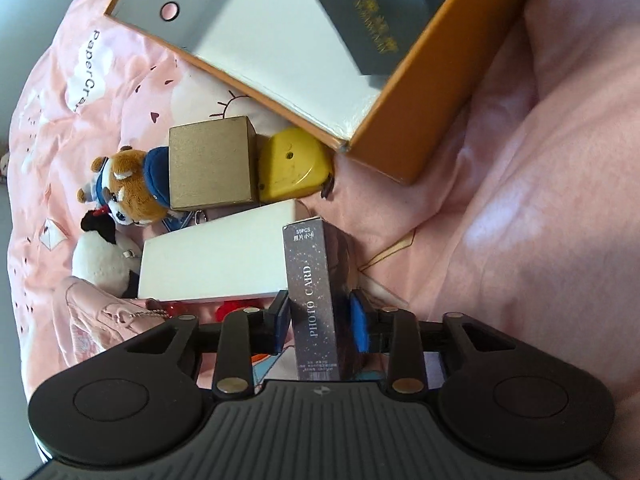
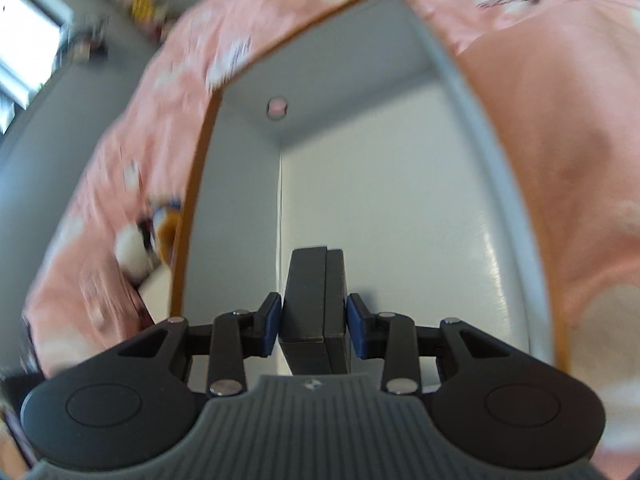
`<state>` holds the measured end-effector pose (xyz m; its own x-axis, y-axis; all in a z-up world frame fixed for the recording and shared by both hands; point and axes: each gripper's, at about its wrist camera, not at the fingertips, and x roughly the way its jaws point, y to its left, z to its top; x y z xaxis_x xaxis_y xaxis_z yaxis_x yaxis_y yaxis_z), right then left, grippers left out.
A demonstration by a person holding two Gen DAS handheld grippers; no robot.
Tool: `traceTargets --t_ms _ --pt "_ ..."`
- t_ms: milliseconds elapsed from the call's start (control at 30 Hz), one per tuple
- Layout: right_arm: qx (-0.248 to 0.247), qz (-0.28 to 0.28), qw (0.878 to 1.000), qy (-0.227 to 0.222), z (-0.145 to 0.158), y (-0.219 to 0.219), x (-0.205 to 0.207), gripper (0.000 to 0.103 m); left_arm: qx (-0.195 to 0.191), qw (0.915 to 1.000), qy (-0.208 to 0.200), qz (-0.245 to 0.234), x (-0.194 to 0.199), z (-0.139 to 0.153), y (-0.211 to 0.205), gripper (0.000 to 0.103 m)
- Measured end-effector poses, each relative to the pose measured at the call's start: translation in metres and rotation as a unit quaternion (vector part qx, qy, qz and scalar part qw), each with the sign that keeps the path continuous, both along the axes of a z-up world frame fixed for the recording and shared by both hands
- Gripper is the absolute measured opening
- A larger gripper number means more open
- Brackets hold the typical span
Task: Organize objects
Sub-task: 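Lower the dark gray box into the orange box while the left carries the card box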
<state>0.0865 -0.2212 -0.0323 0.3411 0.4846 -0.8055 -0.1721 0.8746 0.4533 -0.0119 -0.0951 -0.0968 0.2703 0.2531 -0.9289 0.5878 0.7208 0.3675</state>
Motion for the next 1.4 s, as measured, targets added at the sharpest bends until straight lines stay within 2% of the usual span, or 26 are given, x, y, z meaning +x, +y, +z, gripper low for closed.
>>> traceTargets --t_ms 133,167,233,300,367,433,567,633,800,900,1000,1133,1200,1400 --pt "-0.047 0.056 0.997 0.010 -0.003 0.015 0.002 0.037 0.006 0.9998 0.017 -0.007 0.003 -0.013 0.006 0.050" --pt "-0.055 0.067 0.996 0.014 -0.005 0.017 0.003 0.037 -0.003 0.9999 0.012 -0.004 0.003 -0.013 0.007 0.042" --pt "-0.056 0.079 0.995 0.022 -0.009 0.016 0.003 0.036 -0.036 0.9993 0.002 0.005 0.002 -0.009 0.014 0.034" --pt "-0.048 0.080 0.995 0.026 -0.011 0.012 0.004 0.036 -0.087 0.9951 0.005 0.046 0.007 0.000 0.030 0.030" --pt "-0.036 0.076 0.996 0.031 -0.012 0.007 0.003 0.036 -0.149 0.9837 0.017 0.100 0.013 0.010 0.051 0.028" --pt "-0.019 0.070 0.997 0.035 -0.012 0.004 0.004 0.036 -0.203 0.9680 0.020 0.145 0.015 0.018 0.071 0.027" --pt "-0.006 0.062 0.998 0.024 -0.004 0.003 0.004 0.036 -0.282 0.9390 -0.001 0.197 0.009 0.044 0.095 0.025" --pt "-0.004 0.060 0.998 0.016 0.002 0.005 0.004 0.036 -0.294 0.9328 -0.028 0.206 0.002 0.063 0.094 0.025" --pt "0.005 0.052 0.999 -0.009 0.018 0.006 0.009 0.036 -0.346 0.9063 -0.064 0.234 0.009 0.097 0.120 0.025" --pt "0.005 0.045 0.999 -0.022 0.029 0.006 0.013 0.036 -0.363 0.8942 -0.096 0.243 0.015 0.122 0.124 0.025" --pt "0.004 0.032 0.999 -0.040 0.041 0.004 0.021 0.036 -0.393 0.8767 -0.121 0.249 0.037 0.141 0.130 0.025" --pt "0.011 0.001 0.998 -0.062 0.053 -0.001 0.037 0.036 -0.425 0.8571 -0.150 0.249 0.079 0.145 0.114 0.025" --pt "0.009 -0.013 0.997 -0.076 0.056 -0.002 0.044 0.036 -0.431 0.8550 -0.149 0.247 0.101 0.141 0.094 0.025" --pt "-0.027 -0.023 0.995 -0.096 0.051 0.003 0.065 0.036 -0.396 0.8729 -0.171 0.228 0.153 0.102 0.042 0.025"
